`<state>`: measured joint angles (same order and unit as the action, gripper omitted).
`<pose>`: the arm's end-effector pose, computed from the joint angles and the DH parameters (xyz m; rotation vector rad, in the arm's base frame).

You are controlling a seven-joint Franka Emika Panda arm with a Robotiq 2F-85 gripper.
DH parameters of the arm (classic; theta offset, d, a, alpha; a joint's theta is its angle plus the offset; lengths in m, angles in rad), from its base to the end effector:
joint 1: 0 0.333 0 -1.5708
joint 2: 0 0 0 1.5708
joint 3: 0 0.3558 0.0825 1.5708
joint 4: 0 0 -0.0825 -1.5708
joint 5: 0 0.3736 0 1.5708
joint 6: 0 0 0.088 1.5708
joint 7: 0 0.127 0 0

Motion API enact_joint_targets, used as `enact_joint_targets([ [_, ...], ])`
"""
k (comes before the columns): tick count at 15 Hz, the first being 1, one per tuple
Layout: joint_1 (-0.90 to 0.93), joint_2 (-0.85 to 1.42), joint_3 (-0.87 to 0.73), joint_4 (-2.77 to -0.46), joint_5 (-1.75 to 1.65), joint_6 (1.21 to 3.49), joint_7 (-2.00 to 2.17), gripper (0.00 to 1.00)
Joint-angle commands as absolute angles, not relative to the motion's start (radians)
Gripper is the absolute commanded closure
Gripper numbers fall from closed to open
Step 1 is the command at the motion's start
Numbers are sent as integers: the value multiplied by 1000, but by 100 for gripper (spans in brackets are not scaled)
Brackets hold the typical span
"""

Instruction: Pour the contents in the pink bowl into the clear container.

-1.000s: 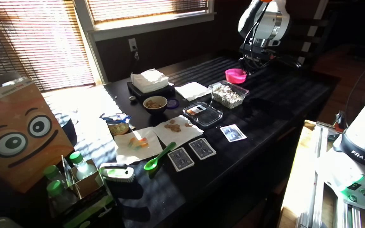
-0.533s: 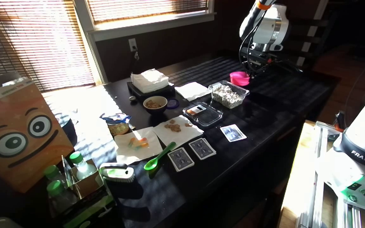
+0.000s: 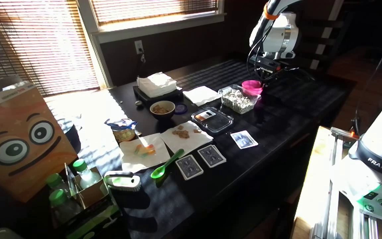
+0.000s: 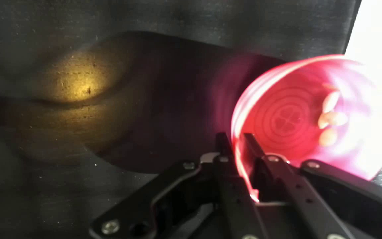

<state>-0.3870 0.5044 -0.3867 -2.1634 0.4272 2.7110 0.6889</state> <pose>0.4122 -0.4147 0.2083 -1.9549 2.4412 -0.1688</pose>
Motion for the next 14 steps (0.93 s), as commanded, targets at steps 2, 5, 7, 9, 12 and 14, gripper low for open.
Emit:
enact_joint_targets([
  [2, -334, 471, -432, -2181, 402, 2754, 772, 45],
  [5, -274, 441, -491, -2200, 340, 2753, 824, 23],
  [7, -231, 416, -531, -2216, 264, 2757, 826, 11],
  [9, -167, 395, -598, -2230, 133, 2764, 832, 1],
  [12, -85, 342, -677, -2261, -34, 2800, 791, 0],
  [14, -39, 302, -714, -2282, -125, 2824, 764, 0],
])
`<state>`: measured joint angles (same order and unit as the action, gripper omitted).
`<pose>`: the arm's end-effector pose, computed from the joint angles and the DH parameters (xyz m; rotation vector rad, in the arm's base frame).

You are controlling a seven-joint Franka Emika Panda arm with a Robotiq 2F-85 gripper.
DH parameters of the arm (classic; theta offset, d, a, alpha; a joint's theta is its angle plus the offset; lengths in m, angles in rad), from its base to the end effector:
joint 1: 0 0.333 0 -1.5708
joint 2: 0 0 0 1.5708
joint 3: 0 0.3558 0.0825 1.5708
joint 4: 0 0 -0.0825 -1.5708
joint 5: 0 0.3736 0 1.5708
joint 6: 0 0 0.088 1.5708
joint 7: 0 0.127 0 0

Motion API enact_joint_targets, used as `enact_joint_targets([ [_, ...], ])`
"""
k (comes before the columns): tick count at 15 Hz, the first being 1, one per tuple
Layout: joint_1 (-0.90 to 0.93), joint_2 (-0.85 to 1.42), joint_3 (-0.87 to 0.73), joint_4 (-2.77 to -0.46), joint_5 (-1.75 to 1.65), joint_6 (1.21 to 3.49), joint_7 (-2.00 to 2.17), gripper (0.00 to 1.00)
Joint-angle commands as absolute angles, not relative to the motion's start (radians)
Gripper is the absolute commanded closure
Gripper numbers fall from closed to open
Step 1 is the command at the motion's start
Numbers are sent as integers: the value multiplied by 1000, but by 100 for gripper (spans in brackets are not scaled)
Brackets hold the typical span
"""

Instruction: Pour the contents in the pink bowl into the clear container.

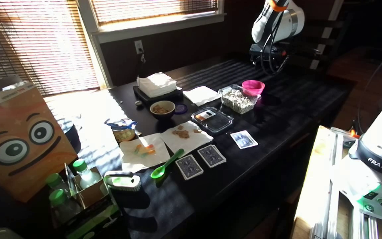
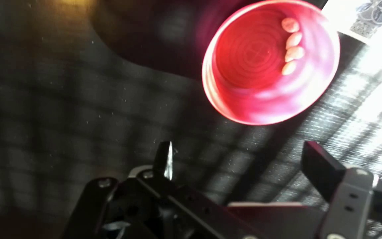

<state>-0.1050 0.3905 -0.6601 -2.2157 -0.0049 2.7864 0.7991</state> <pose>0.4319 -0.3989 0.2880 2.1223 -1.9610 0.3837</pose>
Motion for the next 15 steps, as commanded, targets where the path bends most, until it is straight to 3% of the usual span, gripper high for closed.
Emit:
enact_joint_targets([
  [1, -21, 280, -726, -2291, -164, 2824, 744, 0],
  [11, 27, 60, -681, -2402, -346, 2839, 415, 0],
  [15, -59, -13, -541, -2427, -294, 2717, 277, 0],
])
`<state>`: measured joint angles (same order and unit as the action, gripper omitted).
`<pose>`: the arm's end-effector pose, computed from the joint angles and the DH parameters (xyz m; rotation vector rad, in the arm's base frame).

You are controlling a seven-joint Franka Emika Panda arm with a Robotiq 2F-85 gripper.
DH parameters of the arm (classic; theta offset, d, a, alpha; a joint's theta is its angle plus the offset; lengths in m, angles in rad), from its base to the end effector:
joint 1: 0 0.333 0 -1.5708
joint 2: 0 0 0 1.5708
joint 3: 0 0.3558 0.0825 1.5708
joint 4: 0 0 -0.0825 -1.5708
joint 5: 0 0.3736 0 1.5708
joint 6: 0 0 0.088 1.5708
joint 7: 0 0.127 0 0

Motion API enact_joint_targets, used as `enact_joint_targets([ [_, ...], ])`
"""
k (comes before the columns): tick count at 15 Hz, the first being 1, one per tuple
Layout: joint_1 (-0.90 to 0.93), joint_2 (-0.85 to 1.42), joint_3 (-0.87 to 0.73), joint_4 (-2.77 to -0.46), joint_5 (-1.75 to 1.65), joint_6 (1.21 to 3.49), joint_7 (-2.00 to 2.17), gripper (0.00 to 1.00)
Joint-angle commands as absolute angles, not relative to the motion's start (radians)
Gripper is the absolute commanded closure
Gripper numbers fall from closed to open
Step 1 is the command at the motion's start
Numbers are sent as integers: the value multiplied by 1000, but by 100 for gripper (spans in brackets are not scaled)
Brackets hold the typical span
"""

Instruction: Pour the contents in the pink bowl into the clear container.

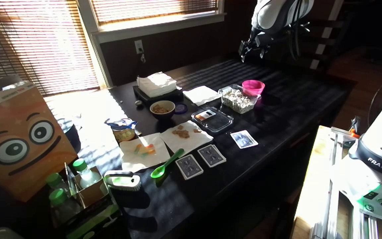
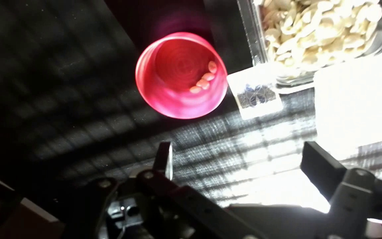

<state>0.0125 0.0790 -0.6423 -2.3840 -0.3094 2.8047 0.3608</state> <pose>0.4390 -0.3020 0.3585 2.6855 -0.9897 0.4605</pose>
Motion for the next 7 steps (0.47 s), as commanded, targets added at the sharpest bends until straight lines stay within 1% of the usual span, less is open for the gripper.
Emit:
enact_joint_targets([
  [1, -81, -26, -509, -2426, -315, 2677, 291, 0],
  [4, -148, -52, -418, -2428, -362, 2603, 334, 0],
  [5, -170, 1, -399, -2402, -316, 2648, 318, 0],
  [7, -187, -14, -375, -2404, -320, 2622, 318, 0],
])
